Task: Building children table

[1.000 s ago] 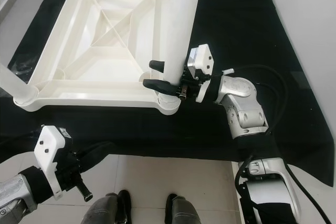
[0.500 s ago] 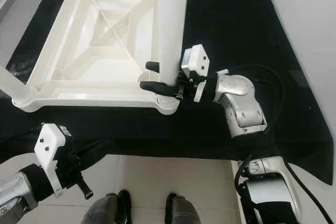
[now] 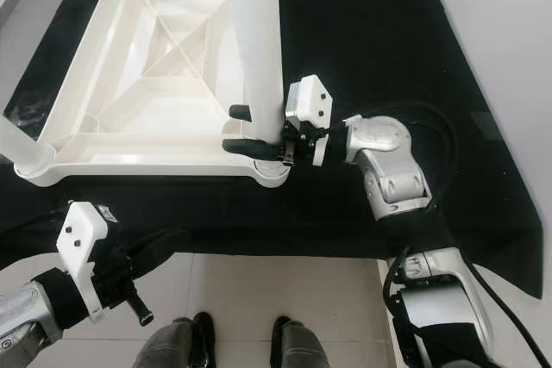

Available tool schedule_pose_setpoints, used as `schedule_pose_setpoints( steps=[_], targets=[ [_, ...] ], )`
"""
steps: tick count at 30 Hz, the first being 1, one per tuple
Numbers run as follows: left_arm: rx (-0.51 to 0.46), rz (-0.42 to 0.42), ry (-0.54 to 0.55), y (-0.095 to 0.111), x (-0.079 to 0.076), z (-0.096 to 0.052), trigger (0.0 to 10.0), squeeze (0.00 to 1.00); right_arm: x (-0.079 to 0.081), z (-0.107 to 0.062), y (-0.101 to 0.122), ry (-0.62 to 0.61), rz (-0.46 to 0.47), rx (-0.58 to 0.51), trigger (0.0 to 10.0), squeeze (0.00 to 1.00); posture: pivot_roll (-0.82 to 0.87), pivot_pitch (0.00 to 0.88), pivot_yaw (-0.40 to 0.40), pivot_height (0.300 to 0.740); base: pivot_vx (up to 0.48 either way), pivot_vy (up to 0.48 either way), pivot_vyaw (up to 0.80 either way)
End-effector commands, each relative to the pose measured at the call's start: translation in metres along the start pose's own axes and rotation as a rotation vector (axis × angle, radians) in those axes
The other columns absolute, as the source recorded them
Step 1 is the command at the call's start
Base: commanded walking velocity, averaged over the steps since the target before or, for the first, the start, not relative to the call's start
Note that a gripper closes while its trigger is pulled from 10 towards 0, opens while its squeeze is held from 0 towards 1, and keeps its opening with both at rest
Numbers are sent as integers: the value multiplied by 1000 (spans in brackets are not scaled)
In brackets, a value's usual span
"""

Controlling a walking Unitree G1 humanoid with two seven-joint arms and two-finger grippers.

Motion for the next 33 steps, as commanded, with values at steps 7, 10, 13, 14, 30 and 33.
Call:
schedule_pose_setpoints(
  steps=[7,10,13,14,30,33],
  targets=[
    [30,-21,0,-6,0,-1,10000,0,5,5,-5,28,56,-11,10000,0,96,315,-10,740,0,0,0],
    [32,-20,-1,-6,0,-1,10000,0,4,7,-2,30,67,-36,10000,0,107,319,-1,740,0,0,0],
    [34,-21,-2,-5,0,-2,10000,0,4,7,-8,50,32,7,10000,0,116,324,-1,740,0,0,0],
    [34,-21,-2,-5,0,-2,10000,0,4,7,-8,50,32,7,10000,0,116,324,-1,740,0,0,0],
    [36,-23,-2,-5,-1,-4,10000,0,15,8,-14,165,62,14,10000,0,129,338,-3,740,0,0,0],
    [36,-24,-2,-5,-1,-3,10000,0,10,8,-7,189,86,-29,10000,0,128,337,-7,740,0,0,0]
  ],
)
Point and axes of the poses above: a point about 5 cm out from each wrist's last joint towards the gripper, its own z axis pointing out of the wrist towards the gripper, its own y axis along the axis of the wrist's last joint, x = y × z, the point moved 4 cm from there along z, pointing out of the wrist towards the gripper, and after that the axes turned 11 degrees about -z, right-handed, at the moved point
